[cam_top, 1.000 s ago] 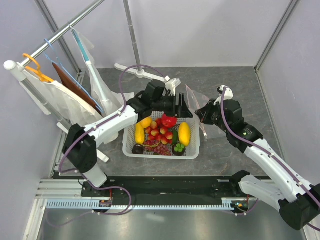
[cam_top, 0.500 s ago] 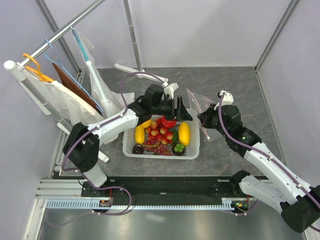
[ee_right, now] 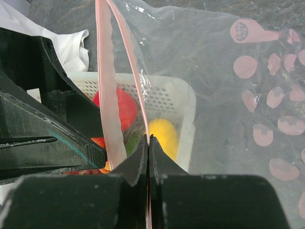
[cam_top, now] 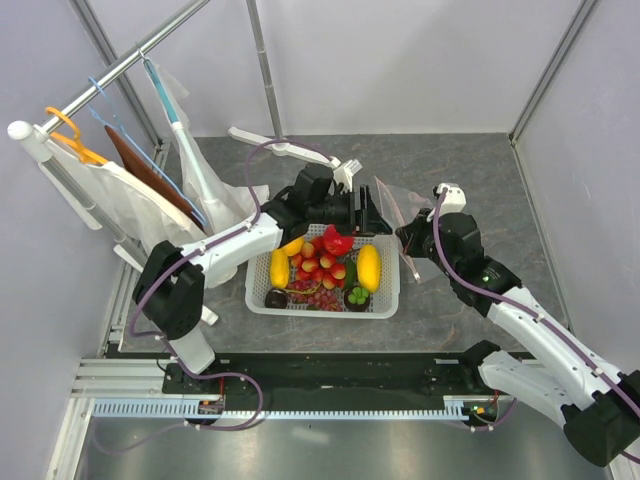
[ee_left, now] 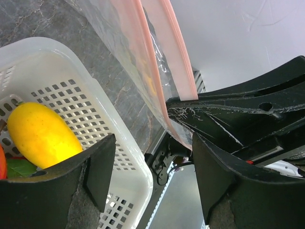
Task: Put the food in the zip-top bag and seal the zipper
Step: Open the zipper of the food storage bag.
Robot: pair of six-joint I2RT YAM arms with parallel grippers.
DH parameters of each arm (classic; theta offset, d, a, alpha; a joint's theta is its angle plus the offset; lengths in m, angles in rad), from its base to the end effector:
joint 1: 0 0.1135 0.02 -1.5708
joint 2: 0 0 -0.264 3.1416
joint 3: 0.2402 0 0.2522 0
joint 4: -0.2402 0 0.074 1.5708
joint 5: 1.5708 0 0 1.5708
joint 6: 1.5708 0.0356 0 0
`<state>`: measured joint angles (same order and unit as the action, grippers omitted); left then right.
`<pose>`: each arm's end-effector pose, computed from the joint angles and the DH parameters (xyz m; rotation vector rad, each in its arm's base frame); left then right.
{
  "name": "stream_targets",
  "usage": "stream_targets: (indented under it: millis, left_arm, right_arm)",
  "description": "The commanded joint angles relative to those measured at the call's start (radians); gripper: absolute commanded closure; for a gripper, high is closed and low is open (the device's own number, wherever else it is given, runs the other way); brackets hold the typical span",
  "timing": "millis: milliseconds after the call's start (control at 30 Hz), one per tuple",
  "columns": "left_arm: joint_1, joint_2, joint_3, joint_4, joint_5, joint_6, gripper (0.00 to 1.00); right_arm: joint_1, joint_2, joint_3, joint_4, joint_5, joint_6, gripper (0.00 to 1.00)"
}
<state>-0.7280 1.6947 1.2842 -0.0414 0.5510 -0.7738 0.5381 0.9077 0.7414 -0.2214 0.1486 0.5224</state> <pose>0.2825 -0.2768 0.2872 0.3483 2.2690 -1.4329 0.1831 0.1032 0.2989 0.0840 1.9932 0.5490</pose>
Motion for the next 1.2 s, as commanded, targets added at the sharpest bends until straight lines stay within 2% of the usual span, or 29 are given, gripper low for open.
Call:
stream_targets:
  millis: [0, 133, 233, 267, 333, 367, 400, 633, 767, 867, 933, 1167]
  left_arm:
    - [-0.013, 0.020, 0.041, 0.037, -0.034, -0.041, 0.29]
    - [-0.014, 0.046, 0.056, 0.032, -0.045, -0.036, 0.34]
    - [-0.011, 0.062, 0.086, -0.024, -0.056, -0.009, 0.56]
    - [-0.008, 0.062, 0.086, -0.034, -0.056, 0.007, 0.70]
    - [0.001, 0.057, 0.087, -0.078, -0.065, 0.036, 0.83]
    - [0.004, 0.054, 0.087, -0.090, -0.069, 0.053, 0.94]
    - [0.006, 0.048, 0.086, -0.107, -0.077, 0.073, 0.98]
    - [0.038, 0.045, 0.112, -0.238, -0.148, 0.234, 0.98]
    - [0.036, 0.075, 0.148, -0.264, -0.105, 0.315, 0.98]
    - [0.029, 0.115, 0.208, -0.305, -0.077, 0.387, 0.98]
    - [0.027, 0.134, 0.240, -0.328, -0.046, 0.429, 0.97]
    - [0.030, 0.129, 0.222, -0.345, -0.014, 0.530, 0.85]
  right_arm:
    - [0.013, -0.007, -0.008, 0.062, 0.014, -0.025, 1.00]
    - [0.022, -0.010, 0.016, 0.042, 0.028, -0.061, 1.00]
    - [0.023, -0.029, 0.042, -0.005, 0.084, -0.082, 1.00]
    - [0.023, -0.038, 0.050, -0.022, 0.113, -0.085, 1.00]
    - [0.022, -0.049, 0.078, -0.073, 0.205, -0.099, 1.00]
    - [0.023, -0.058, 0.090, -0.088, 0.230, -0.105, 1.00]
    - [0.022, -0.064, 0.104, -0.104, 0.249, -0.114, 1.00]
    - [0.020, -0.112, 0.269, -0.249, 0.322, -0.176, 1.00]
    - [0.020, -0.122, 0.315, -0.317, 0.284, -0.222, 1.00]
    - [0.020, -0.122, 0.291, -0.377, 0.276, -0.199, 1.00]
    - [0.020, -0.127, 0.225, -0.360, 0.252, -0.182, 1.00]
    - [0.020, -0.078, 0.116, -0.273, 0.247, -0.084, 1.00]
